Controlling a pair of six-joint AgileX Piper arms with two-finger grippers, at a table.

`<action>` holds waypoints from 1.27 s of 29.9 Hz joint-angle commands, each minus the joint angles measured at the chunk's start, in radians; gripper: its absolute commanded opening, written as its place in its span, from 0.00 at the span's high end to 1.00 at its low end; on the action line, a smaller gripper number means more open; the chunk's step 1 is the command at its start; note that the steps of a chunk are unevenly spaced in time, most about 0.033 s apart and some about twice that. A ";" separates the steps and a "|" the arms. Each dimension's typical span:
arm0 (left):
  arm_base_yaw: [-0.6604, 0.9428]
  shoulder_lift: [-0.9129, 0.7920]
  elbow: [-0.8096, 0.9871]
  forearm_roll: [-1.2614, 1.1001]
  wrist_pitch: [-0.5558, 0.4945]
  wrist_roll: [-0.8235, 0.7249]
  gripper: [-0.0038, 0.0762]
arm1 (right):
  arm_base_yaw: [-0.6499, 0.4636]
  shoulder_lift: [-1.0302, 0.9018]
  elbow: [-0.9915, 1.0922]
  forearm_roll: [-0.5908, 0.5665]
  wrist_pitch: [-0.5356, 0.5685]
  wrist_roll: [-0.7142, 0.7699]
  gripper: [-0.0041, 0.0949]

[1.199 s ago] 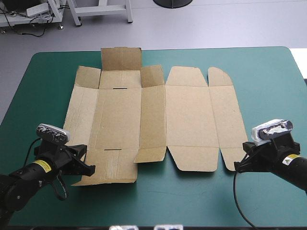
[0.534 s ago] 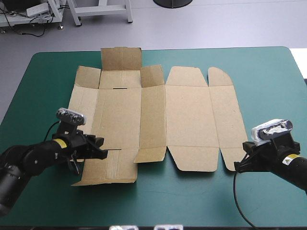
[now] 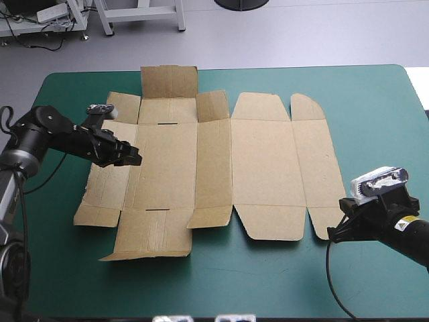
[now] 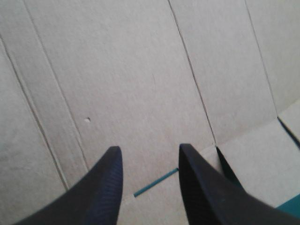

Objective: Fold the box

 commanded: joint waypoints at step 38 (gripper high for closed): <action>0.279 0.304 -0.063 -0.167 0.108 0.054 0.59 | 0.001 0.009 -0.022 0.025 -0.080 -0.028 0.98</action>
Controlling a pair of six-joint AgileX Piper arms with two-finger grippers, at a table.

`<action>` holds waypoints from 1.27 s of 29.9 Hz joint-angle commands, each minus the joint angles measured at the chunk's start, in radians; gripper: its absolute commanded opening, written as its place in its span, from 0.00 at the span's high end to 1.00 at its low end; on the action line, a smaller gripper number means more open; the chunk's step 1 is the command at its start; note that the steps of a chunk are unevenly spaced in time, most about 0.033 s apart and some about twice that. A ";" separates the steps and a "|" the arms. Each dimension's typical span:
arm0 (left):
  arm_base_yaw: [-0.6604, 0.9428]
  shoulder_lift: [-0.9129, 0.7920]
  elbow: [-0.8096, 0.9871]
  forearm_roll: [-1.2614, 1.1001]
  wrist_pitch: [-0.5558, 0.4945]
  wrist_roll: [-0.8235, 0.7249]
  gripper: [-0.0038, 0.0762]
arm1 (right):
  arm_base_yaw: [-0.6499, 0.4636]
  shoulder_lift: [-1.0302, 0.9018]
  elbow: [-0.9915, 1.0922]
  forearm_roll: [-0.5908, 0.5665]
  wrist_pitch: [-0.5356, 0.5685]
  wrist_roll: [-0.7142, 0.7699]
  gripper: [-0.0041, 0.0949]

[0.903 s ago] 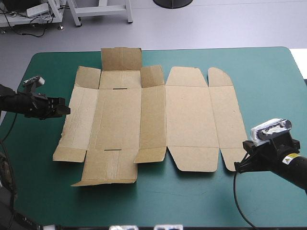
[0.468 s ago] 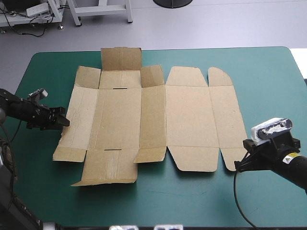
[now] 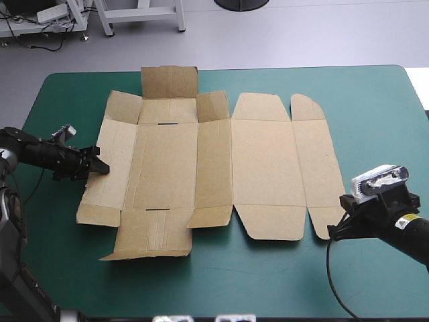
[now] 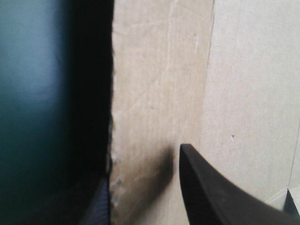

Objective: Fold the box

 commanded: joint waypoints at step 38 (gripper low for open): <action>-0.646 -0.358 -0.615 0.467 0.084 0.128 0.95 | 0.001 0.007 -0.086 0.098 -0.251 -0.004 0.98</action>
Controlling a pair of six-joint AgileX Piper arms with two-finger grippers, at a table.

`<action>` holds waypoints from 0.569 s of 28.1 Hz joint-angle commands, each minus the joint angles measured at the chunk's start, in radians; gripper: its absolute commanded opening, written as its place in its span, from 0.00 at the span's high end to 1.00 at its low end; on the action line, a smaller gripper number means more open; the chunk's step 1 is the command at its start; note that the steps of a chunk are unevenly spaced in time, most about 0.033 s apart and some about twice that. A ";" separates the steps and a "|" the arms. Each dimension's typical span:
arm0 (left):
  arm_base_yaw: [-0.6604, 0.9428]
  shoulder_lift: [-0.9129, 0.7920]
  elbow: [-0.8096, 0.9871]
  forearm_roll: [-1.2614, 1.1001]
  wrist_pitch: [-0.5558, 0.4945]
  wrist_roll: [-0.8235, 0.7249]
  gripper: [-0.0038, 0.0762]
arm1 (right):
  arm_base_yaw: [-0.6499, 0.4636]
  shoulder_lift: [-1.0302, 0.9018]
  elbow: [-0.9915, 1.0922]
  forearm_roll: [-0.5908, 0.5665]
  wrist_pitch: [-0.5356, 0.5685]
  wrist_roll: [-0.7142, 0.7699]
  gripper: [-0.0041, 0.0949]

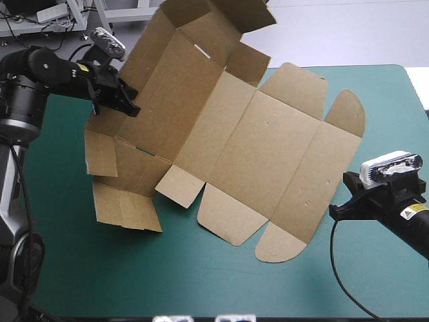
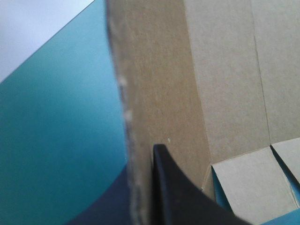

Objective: Fold the box

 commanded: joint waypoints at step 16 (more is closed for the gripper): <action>-0.636 -0.265 0.261 0.801 -0.210 -0.027 0.95 | 0.001 0.007 -0.292 0.006 -0.094 -0.012 0.98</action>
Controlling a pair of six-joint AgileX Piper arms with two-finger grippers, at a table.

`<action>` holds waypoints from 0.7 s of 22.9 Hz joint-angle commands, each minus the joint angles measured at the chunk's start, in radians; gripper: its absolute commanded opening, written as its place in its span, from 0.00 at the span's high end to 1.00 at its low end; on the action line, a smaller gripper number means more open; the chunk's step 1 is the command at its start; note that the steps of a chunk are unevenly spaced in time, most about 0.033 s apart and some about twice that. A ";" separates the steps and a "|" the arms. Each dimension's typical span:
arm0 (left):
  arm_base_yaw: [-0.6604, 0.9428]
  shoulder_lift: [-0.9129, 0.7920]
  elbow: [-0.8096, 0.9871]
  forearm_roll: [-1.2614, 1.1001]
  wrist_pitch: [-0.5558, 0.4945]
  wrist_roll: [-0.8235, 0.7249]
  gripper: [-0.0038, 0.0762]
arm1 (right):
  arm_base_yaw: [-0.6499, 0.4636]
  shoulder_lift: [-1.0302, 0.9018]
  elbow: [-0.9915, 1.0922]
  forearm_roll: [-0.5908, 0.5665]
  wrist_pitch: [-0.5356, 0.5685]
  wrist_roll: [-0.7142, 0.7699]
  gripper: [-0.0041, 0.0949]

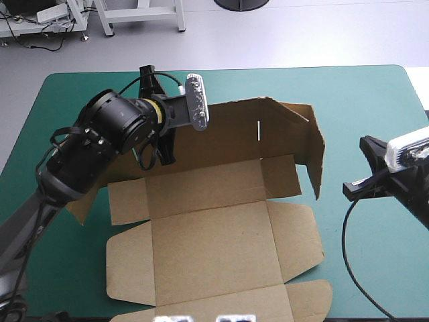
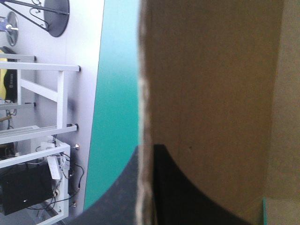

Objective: Fold the box

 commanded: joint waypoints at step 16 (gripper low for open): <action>-0.012 -0.114 0.396 0.184 -0.651 -0.073 0.96 | 0.001 0.312 -0.315 -0.042 -0.004 -0.016 0.98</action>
